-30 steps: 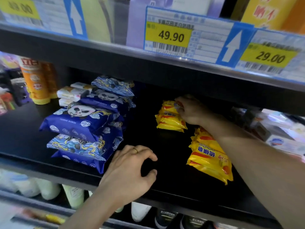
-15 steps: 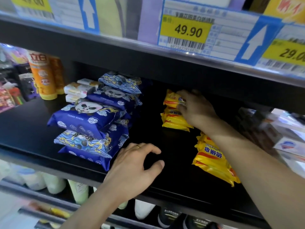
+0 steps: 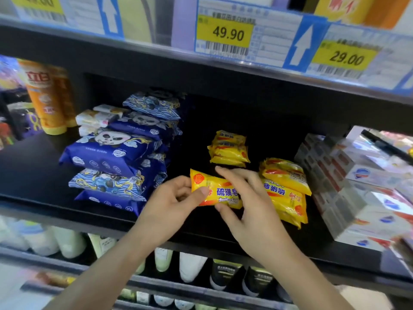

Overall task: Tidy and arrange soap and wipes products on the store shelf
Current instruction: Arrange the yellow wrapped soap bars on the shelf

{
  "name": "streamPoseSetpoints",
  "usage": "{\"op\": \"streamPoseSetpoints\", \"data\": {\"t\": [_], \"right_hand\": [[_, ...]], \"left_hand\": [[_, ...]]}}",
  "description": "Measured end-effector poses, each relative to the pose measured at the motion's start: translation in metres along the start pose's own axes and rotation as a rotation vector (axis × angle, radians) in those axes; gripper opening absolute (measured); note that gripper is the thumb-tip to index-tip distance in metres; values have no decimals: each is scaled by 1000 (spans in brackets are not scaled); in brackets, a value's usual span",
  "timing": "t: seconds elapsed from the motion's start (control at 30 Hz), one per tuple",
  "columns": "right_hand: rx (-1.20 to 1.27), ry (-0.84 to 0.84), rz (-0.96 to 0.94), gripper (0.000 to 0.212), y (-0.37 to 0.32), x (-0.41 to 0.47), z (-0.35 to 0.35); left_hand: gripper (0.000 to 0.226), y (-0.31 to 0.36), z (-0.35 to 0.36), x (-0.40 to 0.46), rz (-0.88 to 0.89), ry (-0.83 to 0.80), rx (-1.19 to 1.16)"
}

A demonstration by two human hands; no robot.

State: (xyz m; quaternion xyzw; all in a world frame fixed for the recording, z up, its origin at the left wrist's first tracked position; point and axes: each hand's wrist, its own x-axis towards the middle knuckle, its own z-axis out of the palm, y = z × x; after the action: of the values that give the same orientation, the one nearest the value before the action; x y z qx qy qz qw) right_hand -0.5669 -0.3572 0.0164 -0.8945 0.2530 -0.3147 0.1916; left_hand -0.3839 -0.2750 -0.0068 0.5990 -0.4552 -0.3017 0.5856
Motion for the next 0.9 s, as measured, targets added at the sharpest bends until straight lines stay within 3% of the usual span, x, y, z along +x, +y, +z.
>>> {"op": "streamPoseSetpoints", "data": {"t": [0.13,0.23,0.37,0.5,0.9], "right_hand": [[233,102,255,77,5,-7,5],[358,142,391,56,8,-9,12],[539,77,466,20,13,-5,11],[432,45,419,22,19,-2,5],[665,114,416,33,20,-7,12]], "left_hand": [[27,-1,-3,-3,7,-63,17],[29,-2,-4,-3,11,-97,28],[23,-7,-5,-3,35,-149,42],[31,-9,-6,-1,65,-170,65],[25,-13,-1,3,114,-107,172]]}}
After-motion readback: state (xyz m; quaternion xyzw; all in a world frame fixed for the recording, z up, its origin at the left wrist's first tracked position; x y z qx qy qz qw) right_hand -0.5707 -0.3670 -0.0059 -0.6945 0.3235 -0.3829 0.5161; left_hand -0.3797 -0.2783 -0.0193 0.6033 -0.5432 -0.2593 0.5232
